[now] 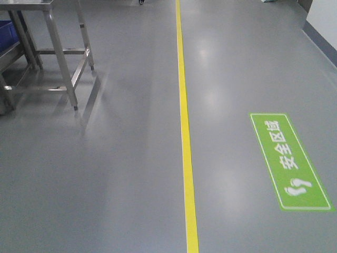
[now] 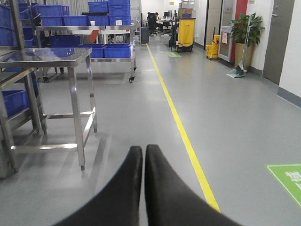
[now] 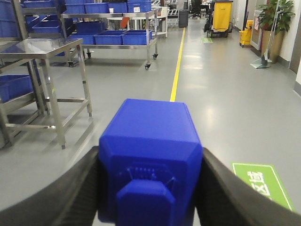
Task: Pour parts from conveyor to right shelf
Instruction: 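Drive along the yellow floor line past the metal carts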
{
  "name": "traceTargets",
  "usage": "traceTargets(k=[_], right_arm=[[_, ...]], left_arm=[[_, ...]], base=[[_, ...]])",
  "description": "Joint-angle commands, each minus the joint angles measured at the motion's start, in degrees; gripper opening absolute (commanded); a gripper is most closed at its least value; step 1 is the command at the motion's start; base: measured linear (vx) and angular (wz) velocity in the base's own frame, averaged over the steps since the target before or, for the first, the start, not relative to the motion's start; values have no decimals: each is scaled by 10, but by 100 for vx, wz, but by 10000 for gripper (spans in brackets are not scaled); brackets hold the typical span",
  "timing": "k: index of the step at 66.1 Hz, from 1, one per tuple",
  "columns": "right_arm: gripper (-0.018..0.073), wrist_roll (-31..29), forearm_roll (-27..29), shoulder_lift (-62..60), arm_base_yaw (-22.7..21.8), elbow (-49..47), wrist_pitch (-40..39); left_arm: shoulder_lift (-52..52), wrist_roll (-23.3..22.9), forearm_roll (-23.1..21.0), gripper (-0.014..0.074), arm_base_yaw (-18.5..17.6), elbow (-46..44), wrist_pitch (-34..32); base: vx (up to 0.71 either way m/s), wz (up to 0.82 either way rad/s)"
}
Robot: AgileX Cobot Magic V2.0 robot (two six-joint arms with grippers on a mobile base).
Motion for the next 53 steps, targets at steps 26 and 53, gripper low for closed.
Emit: traceTargets(k=[26,53], right_arm=[[-5,-3,-3,5,-3,-15,-48],[-5,-3,-3,5,-3,-15,-48]], left_arm=[[-7,-4,-4,-6,1,-11,-45],[-7,-4,-4,-6,1,-11,-45]], base=[[78,-8],[79,-4]])
